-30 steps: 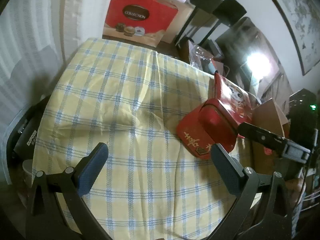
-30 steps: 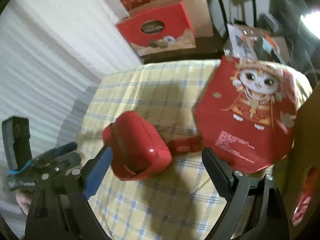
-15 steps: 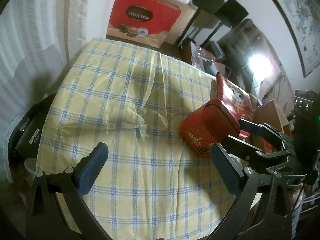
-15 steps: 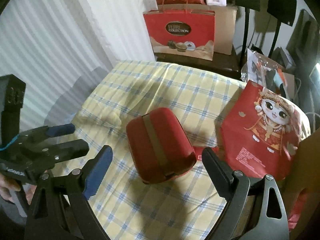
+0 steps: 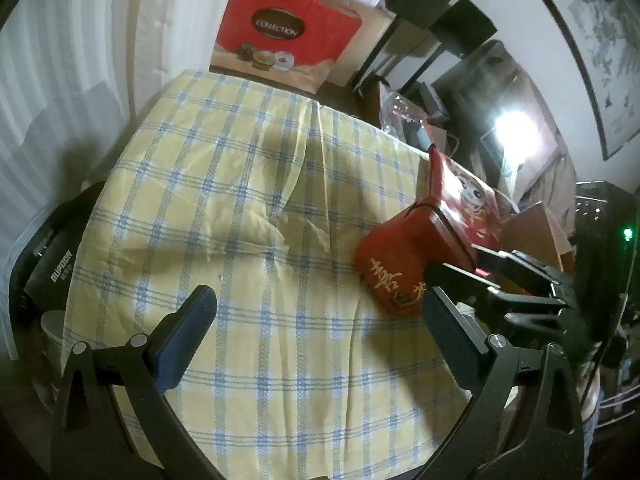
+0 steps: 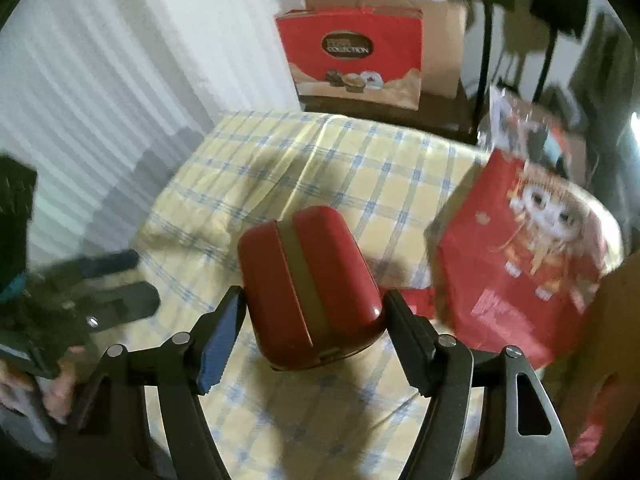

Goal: Organize objects
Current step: 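Carry the small red box with the right gripper toward the cardboard box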

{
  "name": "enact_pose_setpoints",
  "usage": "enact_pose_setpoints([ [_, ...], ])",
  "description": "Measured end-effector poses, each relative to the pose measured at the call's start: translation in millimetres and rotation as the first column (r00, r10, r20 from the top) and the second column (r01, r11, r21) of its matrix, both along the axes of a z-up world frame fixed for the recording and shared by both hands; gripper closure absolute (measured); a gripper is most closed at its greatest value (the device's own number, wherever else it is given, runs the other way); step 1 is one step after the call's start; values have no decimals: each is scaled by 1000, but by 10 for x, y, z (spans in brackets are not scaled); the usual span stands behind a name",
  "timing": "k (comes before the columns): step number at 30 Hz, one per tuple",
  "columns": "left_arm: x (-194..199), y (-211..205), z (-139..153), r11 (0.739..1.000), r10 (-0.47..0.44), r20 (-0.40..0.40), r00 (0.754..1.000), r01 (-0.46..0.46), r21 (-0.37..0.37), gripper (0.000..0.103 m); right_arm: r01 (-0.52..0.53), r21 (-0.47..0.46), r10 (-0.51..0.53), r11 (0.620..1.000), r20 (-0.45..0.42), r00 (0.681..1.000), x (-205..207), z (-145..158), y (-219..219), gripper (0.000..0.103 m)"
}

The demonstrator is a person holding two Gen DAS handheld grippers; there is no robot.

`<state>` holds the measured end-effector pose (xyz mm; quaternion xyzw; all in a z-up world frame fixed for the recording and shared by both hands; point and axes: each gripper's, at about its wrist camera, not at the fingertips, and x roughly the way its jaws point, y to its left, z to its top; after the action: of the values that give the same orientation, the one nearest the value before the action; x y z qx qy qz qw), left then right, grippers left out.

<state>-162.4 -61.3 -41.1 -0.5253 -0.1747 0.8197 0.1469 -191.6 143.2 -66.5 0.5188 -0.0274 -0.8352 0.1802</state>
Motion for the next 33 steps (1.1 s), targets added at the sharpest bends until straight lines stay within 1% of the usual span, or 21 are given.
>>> enact_pose_setpoints([
  [1, 8, 3, 6, 1000, 0, -1, 1000, 0, 3, 1, 20, -67, -18, 998, 39, 999, -22, -18, 72, 31],
  [4, 11, 11, 23, 1000, -3, -1, 1000, 3, 12, 1, 77, -199, -51, 977, 132, 990, -51, -76, 211, 31],
  [8, 21, 57, 16, 999, -15, 9, 1000, 14, 29, 1, 139, -316, -68, 938, 226, 972, -35, -166, 353, 31],
  [10, 15, 88, 21, 999, -21, 11, 1000, 20, 29, 1, 157, -336, -77, 929, 240, 968, -16, -176, 411, 31],
  [12, 14, 144, 18, 999, -31, 14, 999, 31, 30, 1, 179, -326, -104, 928, 235, 967, 10, -148, 489, 30],
  [15, 7, 220, 25, 999, -45, 13, 999, 44, 30, 1, 200, -268, -145, 943, 211, 967, 52, -89, 605, 25],
  [18, -9, 331, 14, 997, -67, 17, 998, 67, 25, 1, 229, -212, -187, 950, 202, 961, 105, -81, 726, 24],
  [21, -27, 438, -21, 996, -88, 26, 996, 87, 30, 1, 232, -214, -195, 949, 180, 964, 142, -44, 803, 24],
  [22, -33, 459, -29, 995, -89, 30, 996, 88, 37, 1, 230, -213, -199, 949, 157, 967, 153, -2, 821, 24],
  [24, -49, 496, -42, 994, -91, 37, 995, 89, 57, 1, 210, -202, -193, 957, 104, 976, 172, 69, 823, 24],
  [27, -85, 493, -57, 995, -72, 46, 996, 69, 76, 1, 140, -124, -143, 982, -10, 990, 230, 176, 695, 23],
  [28, -100, 482, -55, 996, -61, 46, 997, 58, 73, 1, 120, -101, -124, 988, -32, 992, 253, 185, 647, 23],
  [33, -178, 481, -60, 996, -40, 58, 998, 35, 86, 1, 65, -9, -65, 998, -85, 994, 292, 73, 425, 23],
])
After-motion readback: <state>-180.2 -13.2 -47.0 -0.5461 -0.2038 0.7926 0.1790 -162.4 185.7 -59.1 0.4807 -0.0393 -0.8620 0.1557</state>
